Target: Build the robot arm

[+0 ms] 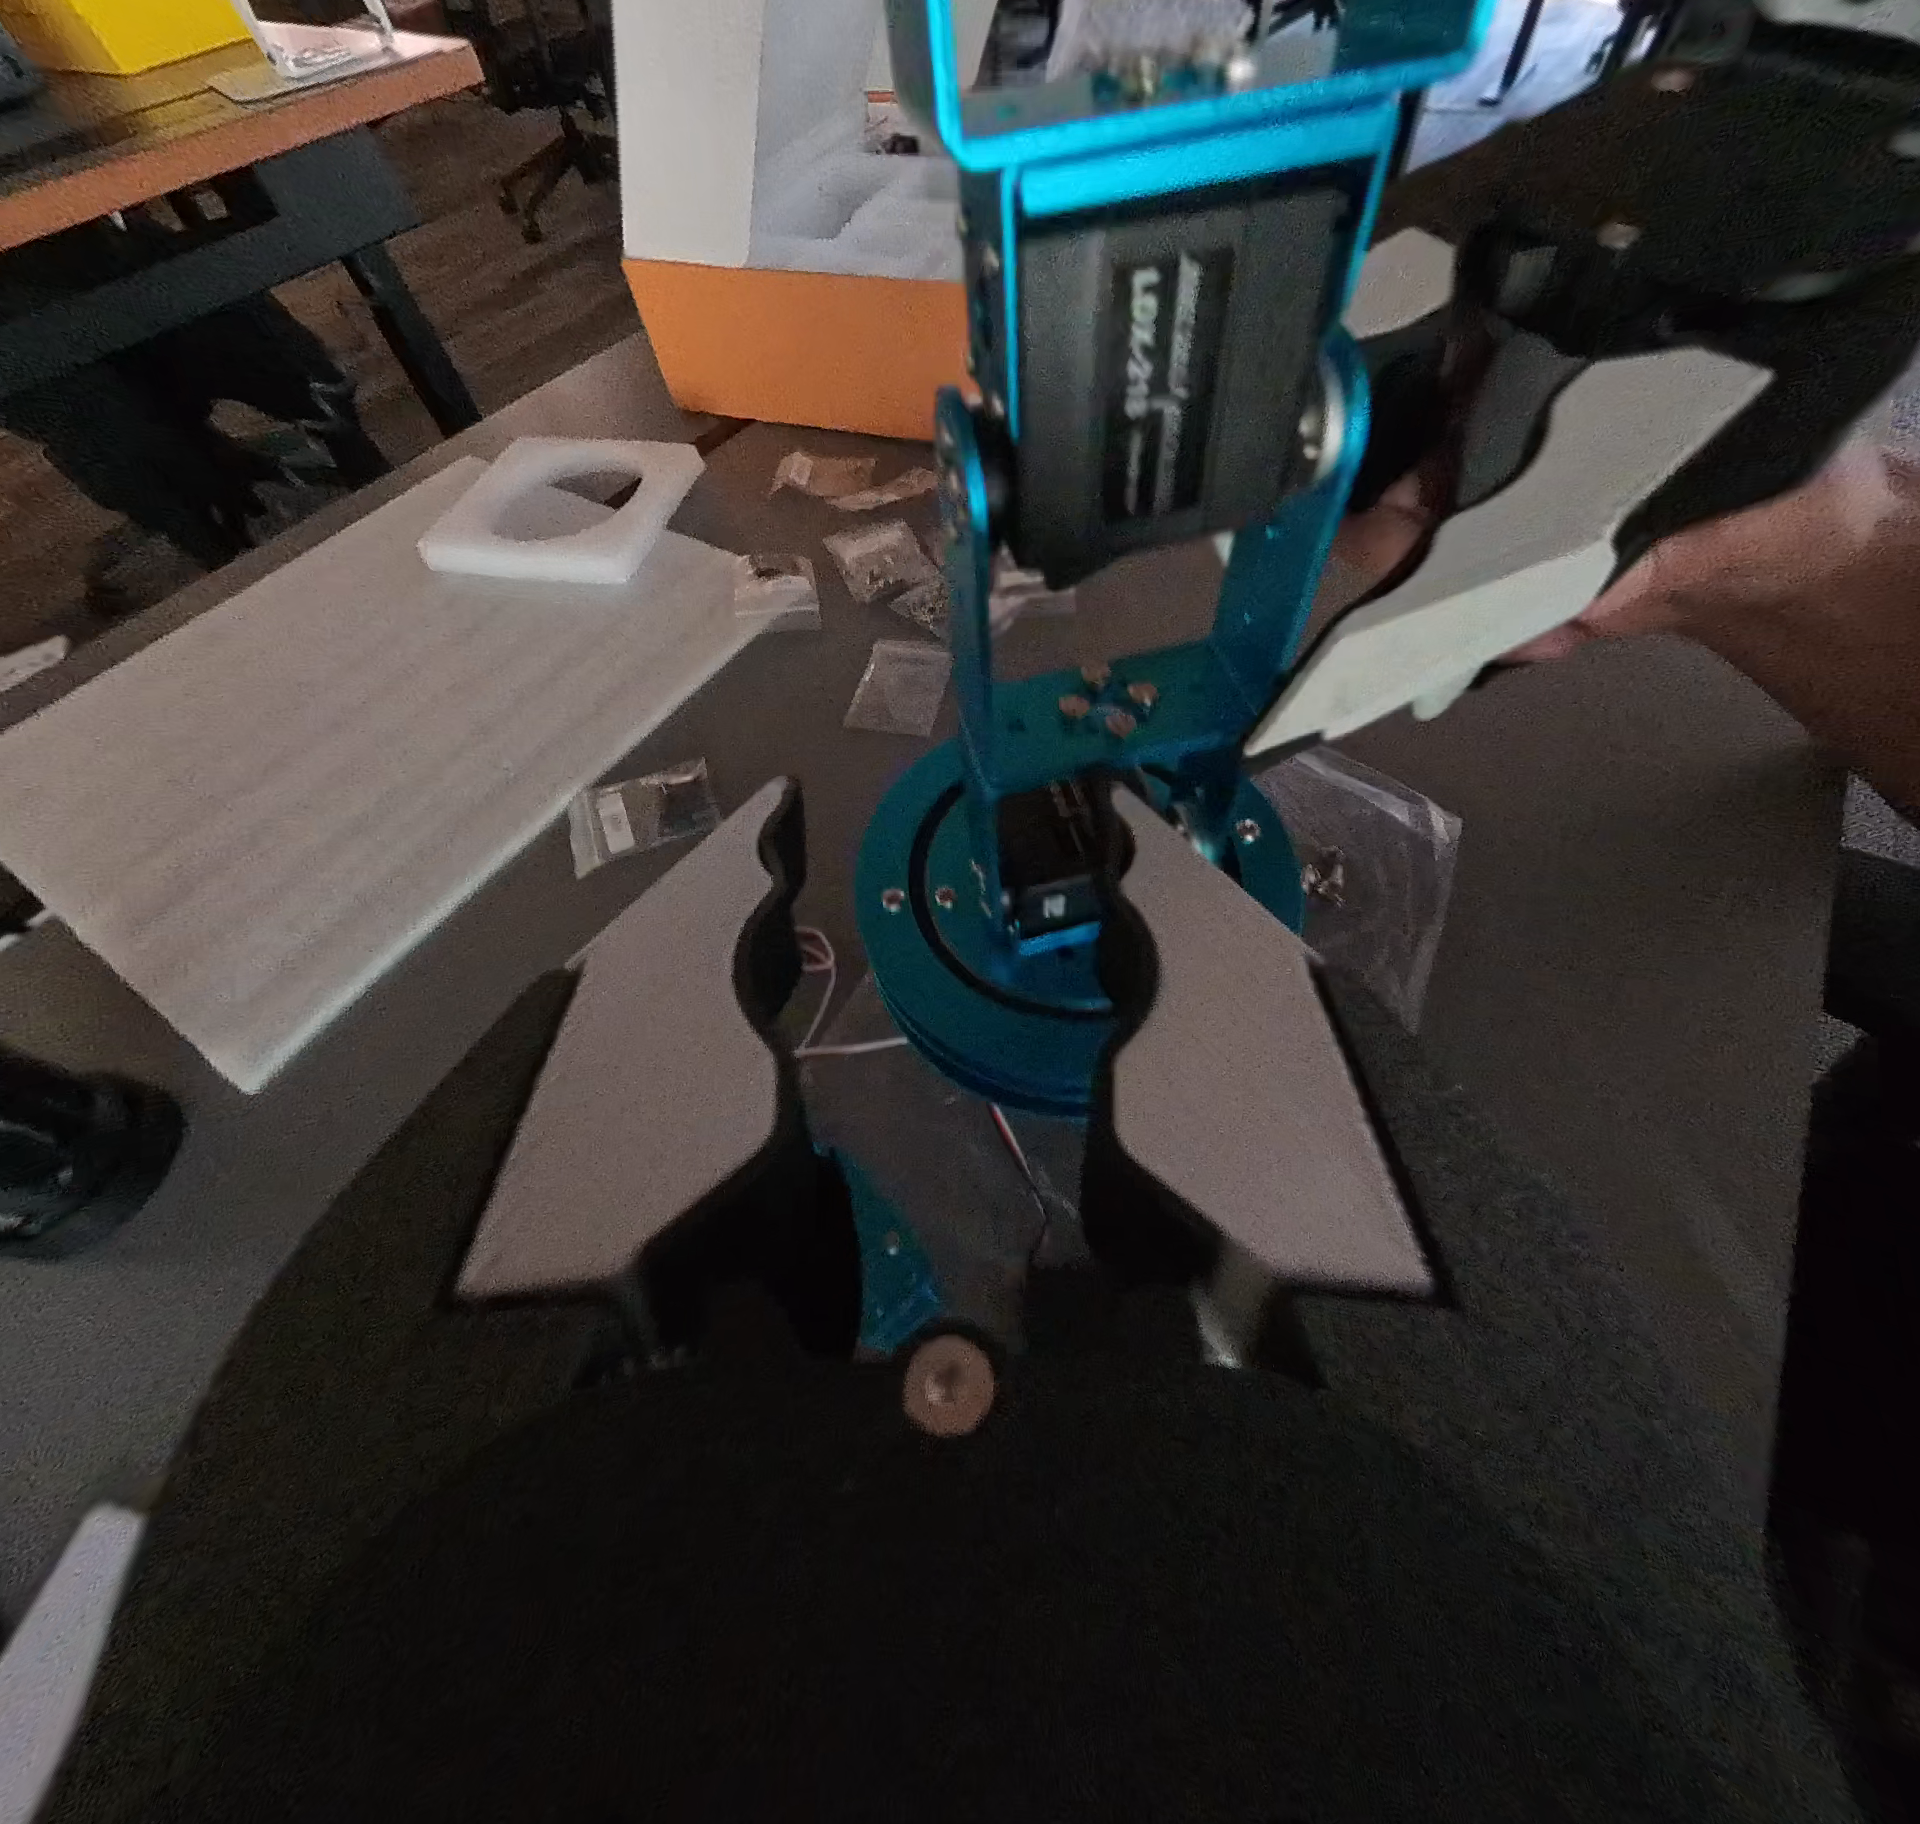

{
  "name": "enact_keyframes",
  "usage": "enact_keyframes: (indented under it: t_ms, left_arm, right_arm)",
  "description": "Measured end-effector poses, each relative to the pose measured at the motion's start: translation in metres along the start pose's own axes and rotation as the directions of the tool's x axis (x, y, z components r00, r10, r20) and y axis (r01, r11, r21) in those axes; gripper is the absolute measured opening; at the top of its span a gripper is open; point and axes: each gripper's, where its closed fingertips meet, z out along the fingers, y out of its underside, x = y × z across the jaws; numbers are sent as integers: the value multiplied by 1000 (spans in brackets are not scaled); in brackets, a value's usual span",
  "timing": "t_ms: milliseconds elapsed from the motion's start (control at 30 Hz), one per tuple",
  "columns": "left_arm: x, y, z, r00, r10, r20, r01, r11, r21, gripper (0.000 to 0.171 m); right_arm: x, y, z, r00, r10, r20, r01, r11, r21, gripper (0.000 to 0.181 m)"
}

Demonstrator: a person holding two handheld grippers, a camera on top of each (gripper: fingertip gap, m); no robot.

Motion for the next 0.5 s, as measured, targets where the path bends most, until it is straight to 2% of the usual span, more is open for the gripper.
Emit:
enact_keyframes:
  t_ms: [67,133,200,300,367,467,500]
  left_arm:
    - [6,-5,10,994,11,-108,-12,1000,-9,46]
    - [14,-5,11,978,19,-209,-19,1000,3,32]
    - [13,-11,3,969,38,-245,-27,998,49,29]
    - [14,-34,-14,944,-40,-329,90,986,139,30]
    - [13,-38,-8,940,-69,-333,114,986,120,29]
    - [4,-25,16,977,10,-213,-5,1000,25,26]
    - [4,-24,19,980,24,-198,-24,1000,6,9]
  right_arm:
    - [-6,-6,-2,997,5,-78,-2,999,38,34]
    - [-3,-6,-1,987,32,-155,-25,999,48,36]
    - [-3,-7,1,987,36,-158,-28,998,52,26]
    - [-4,-7,3,989,75,-129,-69,996,51,25]
    - [-4,-7,3,988,63,-140,-57,997,47,25]
    - [-4,-7,3,986,43,-160,-38,999,35,26]
    - [-4,-7,3,986,47,-161,-43,999,31,25]
